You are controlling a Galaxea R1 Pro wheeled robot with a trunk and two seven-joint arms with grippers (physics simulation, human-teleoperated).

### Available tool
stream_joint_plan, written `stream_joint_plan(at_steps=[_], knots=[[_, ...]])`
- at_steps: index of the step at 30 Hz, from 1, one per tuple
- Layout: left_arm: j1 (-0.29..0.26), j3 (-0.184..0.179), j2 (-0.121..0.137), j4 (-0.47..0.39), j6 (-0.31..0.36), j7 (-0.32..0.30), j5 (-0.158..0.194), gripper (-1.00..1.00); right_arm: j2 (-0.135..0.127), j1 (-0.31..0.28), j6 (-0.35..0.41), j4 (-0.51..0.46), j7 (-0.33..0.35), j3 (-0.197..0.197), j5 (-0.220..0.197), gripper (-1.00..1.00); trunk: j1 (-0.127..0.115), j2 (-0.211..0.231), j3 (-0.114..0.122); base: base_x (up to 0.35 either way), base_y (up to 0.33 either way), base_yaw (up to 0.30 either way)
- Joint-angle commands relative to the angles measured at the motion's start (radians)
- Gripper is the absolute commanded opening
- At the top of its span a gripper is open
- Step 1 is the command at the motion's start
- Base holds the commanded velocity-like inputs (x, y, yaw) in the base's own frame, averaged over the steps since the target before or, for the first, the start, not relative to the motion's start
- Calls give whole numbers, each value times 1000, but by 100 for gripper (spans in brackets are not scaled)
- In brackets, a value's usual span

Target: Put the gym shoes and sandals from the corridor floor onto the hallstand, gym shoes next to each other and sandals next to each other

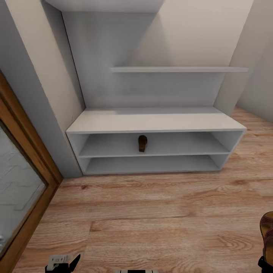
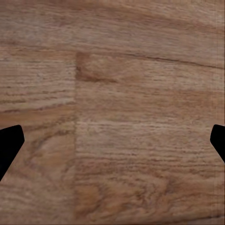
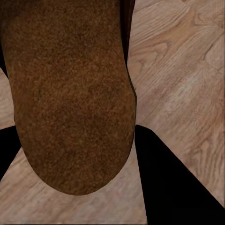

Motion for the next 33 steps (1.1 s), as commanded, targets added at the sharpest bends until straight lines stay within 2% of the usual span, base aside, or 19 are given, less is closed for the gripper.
stream_joint_plan(at_steps=[1,20,33], knots=[[0,3,0,2,1,-9,7,100,0,-1,-3,1,-7,-4,8,-100,0,0,-1,-1,308,0],[-1,3,0,2,1,-9,6,100,0,-1,-3,1,-7,-3,8,-100,0,0,-1,0,298,9],[-1,-9,-4,-11,-2,-15,0,100,4,-1,-2,1,-5,-2,8,-100,0,0,-1,0,27,46]])
